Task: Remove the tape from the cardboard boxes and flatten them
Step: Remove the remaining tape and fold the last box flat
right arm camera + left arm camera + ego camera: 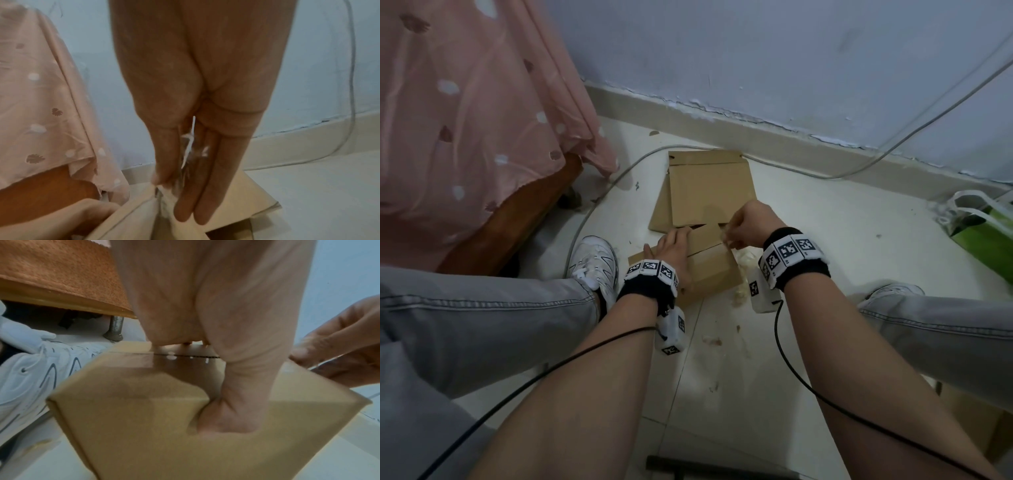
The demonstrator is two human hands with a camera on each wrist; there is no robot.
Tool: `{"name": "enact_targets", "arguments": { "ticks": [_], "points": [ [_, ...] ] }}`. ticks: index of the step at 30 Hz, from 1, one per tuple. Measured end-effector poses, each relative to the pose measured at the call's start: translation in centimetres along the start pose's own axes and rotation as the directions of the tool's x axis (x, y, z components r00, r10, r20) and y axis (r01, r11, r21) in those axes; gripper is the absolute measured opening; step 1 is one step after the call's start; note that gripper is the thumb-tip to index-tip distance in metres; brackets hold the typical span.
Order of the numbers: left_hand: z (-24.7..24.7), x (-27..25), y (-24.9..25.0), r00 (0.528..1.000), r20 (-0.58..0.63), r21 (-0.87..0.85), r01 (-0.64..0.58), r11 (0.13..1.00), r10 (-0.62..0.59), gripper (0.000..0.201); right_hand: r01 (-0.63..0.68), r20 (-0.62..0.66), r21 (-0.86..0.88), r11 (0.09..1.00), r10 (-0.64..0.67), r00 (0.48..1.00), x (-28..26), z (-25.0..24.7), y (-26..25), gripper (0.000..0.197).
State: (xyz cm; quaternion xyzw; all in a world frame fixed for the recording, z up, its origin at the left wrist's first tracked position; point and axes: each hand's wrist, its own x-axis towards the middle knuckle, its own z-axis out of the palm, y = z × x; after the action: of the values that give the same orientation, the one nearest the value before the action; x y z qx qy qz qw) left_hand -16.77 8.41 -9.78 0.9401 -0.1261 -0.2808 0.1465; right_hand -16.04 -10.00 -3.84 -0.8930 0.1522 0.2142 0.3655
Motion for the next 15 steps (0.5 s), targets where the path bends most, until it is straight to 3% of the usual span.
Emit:
{"name": "enact_targets", "arguments": {
  "ticks": [4, 8, 12, 15],
  "points": [
    [-0.3, -0.1, -0.5, 1.000, -0.002, -0.066, 0.024, 0.998, -0.024, 0.118, -0.017, -0.051, 0.349, 0.937, 0.037, 0.998, -0.7, -0.1, 0.6, 0.013],
    [-0.8, -0.3, -1.5, 0.998, -0.005, -0.163, 0.059, 0.985, -0.061, 0.122, -0.044, -0.217, 0.535, 0.844, 0.187, 0.958, 0.6, -1.3, 2.2, 0.016],
    [-1.3, -0.6, -2.7, 0.994, -0.019, -0.254, 0.099, 0.962, -0.108, 0.130, -0.106, -0.209, 0.590, 0.801, 0.278, 0.938, 0.9, -2.6, 4.4, 0.050],
    [-1.6, -0.8, -2.7, 0.992, -0.018, -0.267, 0.115, 0.957, -0.125, 0.131, -0.172, -0.199, 0.610, 0.774, 0.359, 0.912, 0.4, -2.1, 5.6, 0.015]
  ]
}}
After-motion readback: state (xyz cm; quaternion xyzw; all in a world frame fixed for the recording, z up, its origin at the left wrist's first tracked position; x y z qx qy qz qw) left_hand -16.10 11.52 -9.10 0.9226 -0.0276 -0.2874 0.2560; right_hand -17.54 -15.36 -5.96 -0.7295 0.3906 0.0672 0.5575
